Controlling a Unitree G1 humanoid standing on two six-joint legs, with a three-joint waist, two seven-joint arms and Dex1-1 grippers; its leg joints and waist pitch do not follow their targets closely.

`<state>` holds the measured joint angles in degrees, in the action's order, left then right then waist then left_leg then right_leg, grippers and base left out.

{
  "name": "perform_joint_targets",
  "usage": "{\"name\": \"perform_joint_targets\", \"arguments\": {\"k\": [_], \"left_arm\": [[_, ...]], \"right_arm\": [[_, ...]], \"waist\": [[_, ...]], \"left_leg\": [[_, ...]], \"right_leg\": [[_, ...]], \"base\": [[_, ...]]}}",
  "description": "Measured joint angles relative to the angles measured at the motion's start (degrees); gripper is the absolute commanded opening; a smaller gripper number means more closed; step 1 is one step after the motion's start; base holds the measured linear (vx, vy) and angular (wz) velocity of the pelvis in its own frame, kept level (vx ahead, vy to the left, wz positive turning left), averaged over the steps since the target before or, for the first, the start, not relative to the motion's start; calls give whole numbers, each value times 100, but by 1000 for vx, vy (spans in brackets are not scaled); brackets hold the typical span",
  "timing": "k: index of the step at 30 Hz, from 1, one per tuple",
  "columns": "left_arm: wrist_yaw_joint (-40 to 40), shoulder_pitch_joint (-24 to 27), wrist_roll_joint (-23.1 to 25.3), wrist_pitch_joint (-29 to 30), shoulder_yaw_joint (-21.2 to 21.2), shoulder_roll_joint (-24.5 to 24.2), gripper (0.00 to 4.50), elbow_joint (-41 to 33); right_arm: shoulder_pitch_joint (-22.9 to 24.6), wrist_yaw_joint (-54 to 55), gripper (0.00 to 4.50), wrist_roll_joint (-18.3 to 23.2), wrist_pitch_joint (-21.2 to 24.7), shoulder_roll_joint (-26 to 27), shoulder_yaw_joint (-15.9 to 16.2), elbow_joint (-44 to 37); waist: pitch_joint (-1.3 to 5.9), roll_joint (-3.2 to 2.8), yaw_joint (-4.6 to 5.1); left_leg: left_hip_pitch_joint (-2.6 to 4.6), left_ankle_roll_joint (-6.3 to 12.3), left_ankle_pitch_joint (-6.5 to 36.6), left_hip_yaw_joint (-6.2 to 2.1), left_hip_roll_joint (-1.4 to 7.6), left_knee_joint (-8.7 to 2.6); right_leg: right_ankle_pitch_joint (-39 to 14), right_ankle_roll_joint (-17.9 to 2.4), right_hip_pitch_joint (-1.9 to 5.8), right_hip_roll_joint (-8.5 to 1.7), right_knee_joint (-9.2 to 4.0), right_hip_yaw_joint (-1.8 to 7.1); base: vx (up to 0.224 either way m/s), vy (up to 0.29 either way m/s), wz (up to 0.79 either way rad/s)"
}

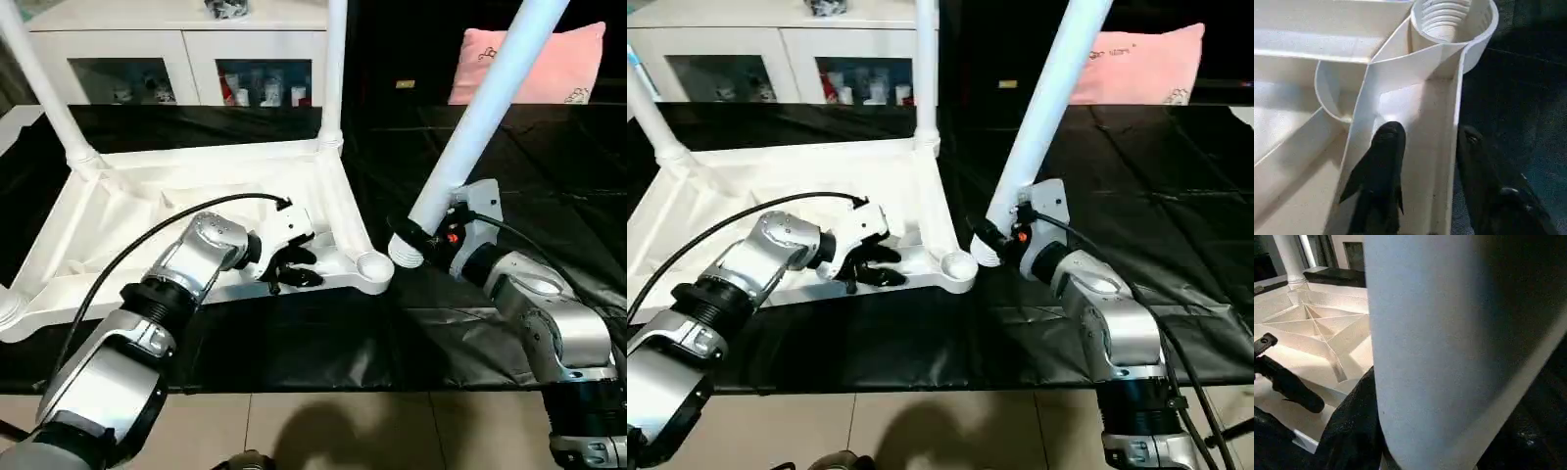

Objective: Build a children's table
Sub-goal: Insert table leg to table base

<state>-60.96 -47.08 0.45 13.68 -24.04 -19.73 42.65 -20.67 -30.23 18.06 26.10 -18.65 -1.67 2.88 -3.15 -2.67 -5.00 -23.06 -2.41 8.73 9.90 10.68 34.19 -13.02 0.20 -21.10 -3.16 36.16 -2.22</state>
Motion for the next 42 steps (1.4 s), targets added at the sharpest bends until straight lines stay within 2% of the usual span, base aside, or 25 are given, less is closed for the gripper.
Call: {"name": "perform_joint_targets", "arguments": {"k": [2, 16, 22, 29, 35, 42], "left_arm": [[-5, 0, 44, -22, -4, 4, 160, 0], [-66, 0, 286, -236, -59, 5, 37, 98], [-130, 0, 350, -331, -61, 0, 2, 100], [-390, 20, 367, -592, -59, -57, 0, 103], [-617, 162, 307, -985, 8, -82, 0, 101], [-635, 163, 325, -1166, 17, -78, 0, 204]], "right_arm": [[0, -1, 192, -24, -12, 0, 2, 0], [10, -45, 192, -64, -135, 13, 48, 0], [21, -94, 192, -70, -145, 12, 95, 0], [0, -456, 192, -25, -142, 16, 252, 116], [-326, -1098, 192, 26, -153, 22, 656, 501], [-657, -1527, 192, -263, -678, 99, 995, 1269]], "waist": [[0, 0, -1], [0, 0, 0], [0, 0, 5], [0, 0, 2], [0, 1, -4], [0, 3, -7]], "left_leg": [[0, 0, 0, 0, 0, 0], [0, 0, 0, 2, 1, 0], [0, 1, 1, 3, 1, 0], [-11, 10, 6, 7, 1, -2], [-13, 11, 6, 10, 3, -4], [-13, 10, 6, 13, 2, -3]], "right_leg": [[0, 0, 0, -1, 0, 0], [0, 0, 0, -1, 0, 0], [0, 0, -1, -1, -1, 1], [-2, -4, -11, -1, -6, 2], [-3, -5, -15, -1, -5, 1], [-3, -5, -16, -4, -2, 1]], "base": [[0, 0, 0], [0, 0, 0], [0, 0, 0], [0, 0, 0], [0, 0, 0], [0, 0, 0]]}}
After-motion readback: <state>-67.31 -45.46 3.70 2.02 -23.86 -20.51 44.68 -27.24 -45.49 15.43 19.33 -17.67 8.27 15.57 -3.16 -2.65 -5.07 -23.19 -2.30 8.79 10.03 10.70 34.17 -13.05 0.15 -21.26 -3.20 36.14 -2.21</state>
